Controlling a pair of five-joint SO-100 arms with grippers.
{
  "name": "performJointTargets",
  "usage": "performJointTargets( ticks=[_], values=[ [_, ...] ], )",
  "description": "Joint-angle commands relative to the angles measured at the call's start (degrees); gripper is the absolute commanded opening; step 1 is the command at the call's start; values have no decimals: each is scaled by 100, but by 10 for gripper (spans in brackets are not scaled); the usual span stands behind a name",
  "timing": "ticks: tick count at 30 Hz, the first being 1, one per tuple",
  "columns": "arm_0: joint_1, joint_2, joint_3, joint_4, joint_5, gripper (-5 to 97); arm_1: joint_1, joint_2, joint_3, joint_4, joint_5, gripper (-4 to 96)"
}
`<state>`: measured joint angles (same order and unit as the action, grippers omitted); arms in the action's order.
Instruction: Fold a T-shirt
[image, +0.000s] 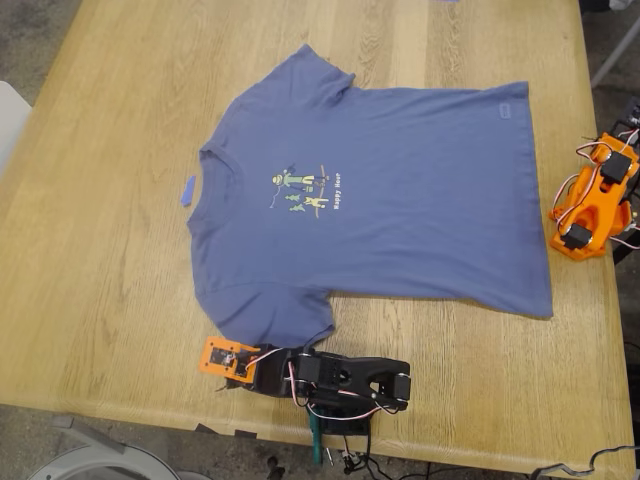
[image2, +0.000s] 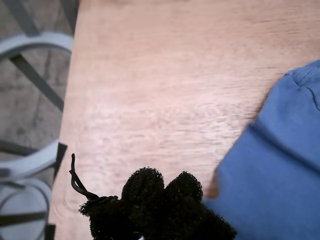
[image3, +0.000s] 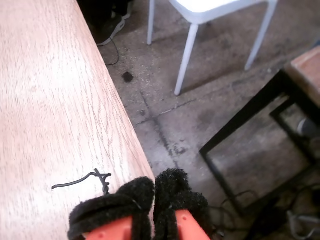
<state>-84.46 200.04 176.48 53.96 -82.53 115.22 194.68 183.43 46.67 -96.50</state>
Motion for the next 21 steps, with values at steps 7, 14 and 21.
performJointTargets(
  ticks=[7, 14, 21],
  values=[
    [26, 694, -132, -281, 202, 58, -88, 53, 176, -26, -1037, 92],
    [343, 694, -202, -281, 9, 140, -527, 53, -44, 272, -1116, 92],
    [721, 694, -176, -422, -88, 277, -325, 53, 70, -264, -1292, 295]
  ],
)
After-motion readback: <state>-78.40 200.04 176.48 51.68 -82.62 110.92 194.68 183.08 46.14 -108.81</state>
